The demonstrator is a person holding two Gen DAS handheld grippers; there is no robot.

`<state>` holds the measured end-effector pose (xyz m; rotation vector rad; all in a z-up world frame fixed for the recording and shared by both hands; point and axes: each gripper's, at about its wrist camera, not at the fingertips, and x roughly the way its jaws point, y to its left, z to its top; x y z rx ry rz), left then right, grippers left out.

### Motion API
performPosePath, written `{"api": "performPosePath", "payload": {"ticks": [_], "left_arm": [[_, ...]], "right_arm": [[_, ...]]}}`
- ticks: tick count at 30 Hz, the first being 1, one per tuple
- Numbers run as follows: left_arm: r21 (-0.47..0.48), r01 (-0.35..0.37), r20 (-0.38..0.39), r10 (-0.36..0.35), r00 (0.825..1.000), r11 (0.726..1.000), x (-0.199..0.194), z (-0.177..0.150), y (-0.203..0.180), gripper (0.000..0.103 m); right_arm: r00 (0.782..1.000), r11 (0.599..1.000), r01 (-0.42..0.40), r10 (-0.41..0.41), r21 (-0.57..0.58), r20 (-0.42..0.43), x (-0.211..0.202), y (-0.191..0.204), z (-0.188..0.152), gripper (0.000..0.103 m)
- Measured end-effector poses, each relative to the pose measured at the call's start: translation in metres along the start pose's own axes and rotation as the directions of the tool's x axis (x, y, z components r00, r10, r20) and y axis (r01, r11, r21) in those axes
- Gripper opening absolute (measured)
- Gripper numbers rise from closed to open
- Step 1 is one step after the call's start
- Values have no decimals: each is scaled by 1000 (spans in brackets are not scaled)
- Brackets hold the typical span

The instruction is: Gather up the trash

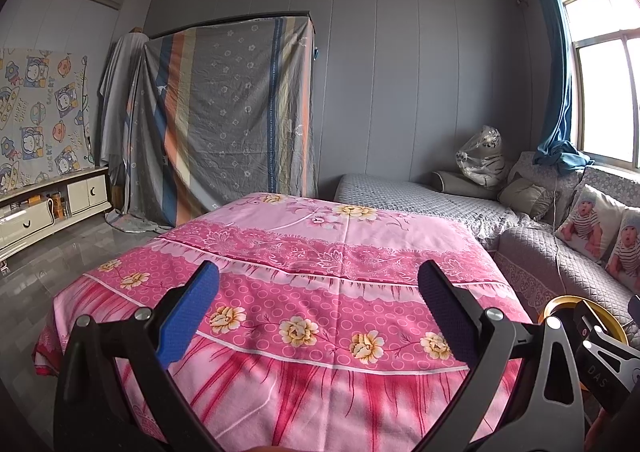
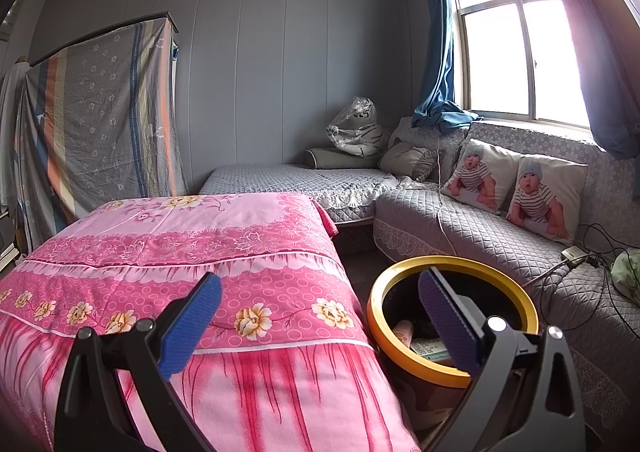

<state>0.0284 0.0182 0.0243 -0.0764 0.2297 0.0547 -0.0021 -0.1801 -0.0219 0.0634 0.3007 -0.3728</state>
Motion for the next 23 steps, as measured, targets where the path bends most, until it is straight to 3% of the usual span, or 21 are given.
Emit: {"api": "performPosePath", "payload": {"ticks": [23], "left_arm": [[-9,0,-2,0,1000,1000,1,0,3,95]], "right_arm": [[1000,1000,-4,4,-1,-4,1,0,-2,95]]}}
